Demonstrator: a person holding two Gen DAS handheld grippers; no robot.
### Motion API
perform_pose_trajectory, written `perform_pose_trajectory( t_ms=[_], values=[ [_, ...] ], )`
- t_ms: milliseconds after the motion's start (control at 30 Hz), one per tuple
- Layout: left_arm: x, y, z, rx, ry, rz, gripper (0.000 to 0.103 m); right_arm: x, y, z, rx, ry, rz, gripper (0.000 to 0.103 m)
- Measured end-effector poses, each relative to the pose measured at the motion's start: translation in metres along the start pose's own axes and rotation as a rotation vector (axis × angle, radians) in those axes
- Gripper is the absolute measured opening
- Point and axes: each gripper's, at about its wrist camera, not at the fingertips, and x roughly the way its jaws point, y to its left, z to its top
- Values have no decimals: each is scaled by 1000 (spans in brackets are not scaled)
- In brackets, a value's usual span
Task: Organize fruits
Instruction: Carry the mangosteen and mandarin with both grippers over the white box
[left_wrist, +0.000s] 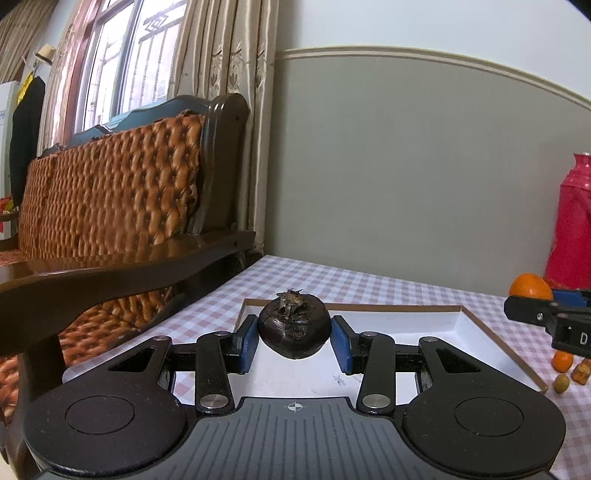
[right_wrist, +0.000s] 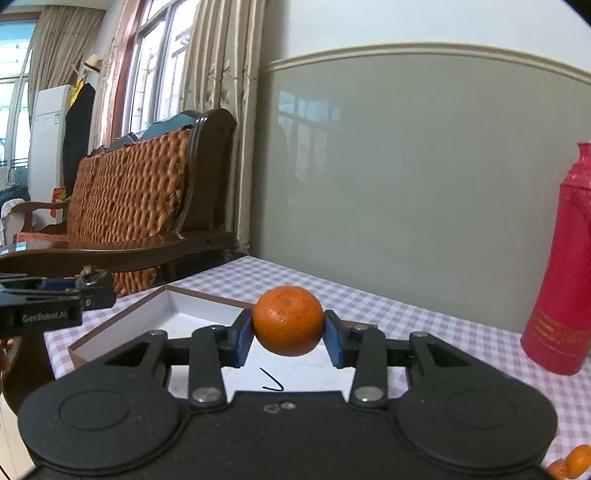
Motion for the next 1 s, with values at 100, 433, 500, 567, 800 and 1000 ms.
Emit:
perform_pose_trajectory(
  t_ms=[100,433,500,567,800,1000],
  values=[
    [8,1,0,6,12,11,42,9,-2,1,8,5,-1,31],
    [29,0,-1,19,42,18,42,31,-14,-3,35,46,-17,31],
    [32,2,-1,10,47,20,42,35,-18,-3,45,52,-20,31],
    [35,3,-1,12,50,25,42,39,-21,-3,51,59,-25,32],
    [44,8,0,3,65,33,43,55,-29,-8,67,104,-35,32],
    [53,6,0,8,82,33,43,65,-34,-6,78,109,-41,32]
  ],
)
